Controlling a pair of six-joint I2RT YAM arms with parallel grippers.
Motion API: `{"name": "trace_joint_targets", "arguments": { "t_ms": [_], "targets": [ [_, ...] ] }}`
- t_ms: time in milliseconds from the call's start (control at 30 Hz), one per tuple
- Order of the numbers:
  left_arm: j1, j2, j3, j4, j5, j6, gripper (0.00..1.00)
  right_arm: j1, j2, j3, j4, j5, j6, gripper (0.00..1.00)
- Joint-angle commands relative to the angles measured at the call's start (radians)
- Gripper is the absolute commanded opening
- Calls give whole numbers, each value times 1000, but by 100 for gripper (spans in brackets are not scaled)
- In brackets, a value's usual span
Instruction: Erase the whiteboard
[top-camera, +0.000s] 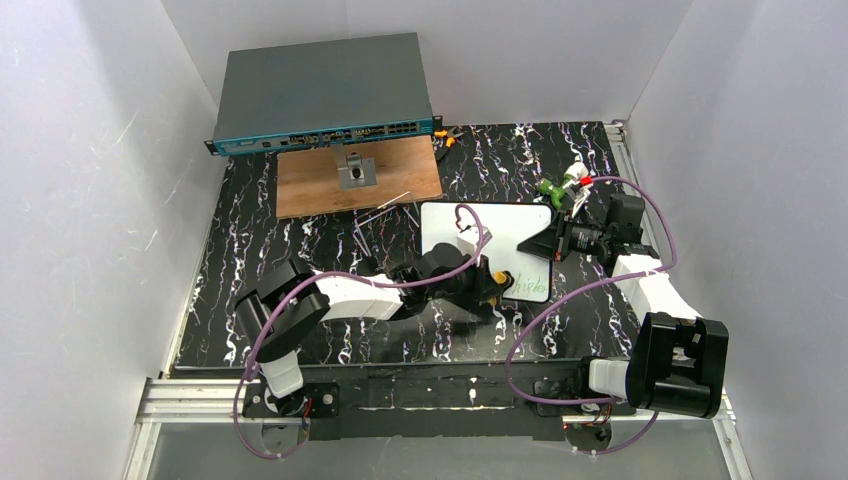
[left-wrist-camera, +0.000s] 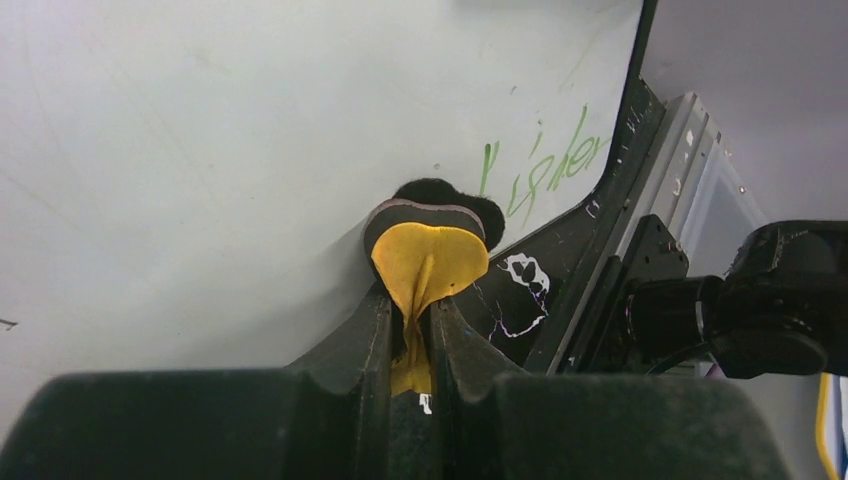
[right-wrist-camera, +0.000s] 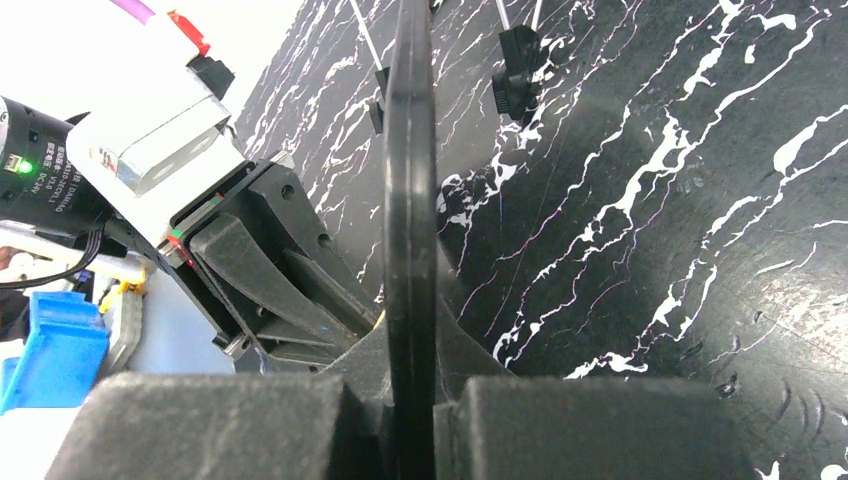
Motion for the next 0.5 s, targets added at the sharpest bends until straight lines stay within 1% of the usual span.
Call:
{"name": "trace_joint_targets", "arguments": {
  "t_ms": [0, 100, 200, 267, 400, 467],
  "targets": [
    [47, -32, 71, -163, -224, -61, 0, 13, -28, 20, -14, -51, 0, 1],
    [65, -48, 98, -228, -356, -57, 0, 13, -28, 21, -14, -52, 0, 1],
    [66, -43, 128, -245, -393, -17, 0, 13, -26, 22, -14, -53, 0, 1],
    [66, -28, 152, -250, -366, 4, 0, 13, -27, 22, -14, -52, 1, 1],
    [66, -1, 162, -233, -232, 27, 0, 13, -27, 21, -14, -54, 0, 1],
    [57, 4, 158, -235, -207, 33, 0, 13, -25, 22, -14, -54, 1, 1]
  ]
}}
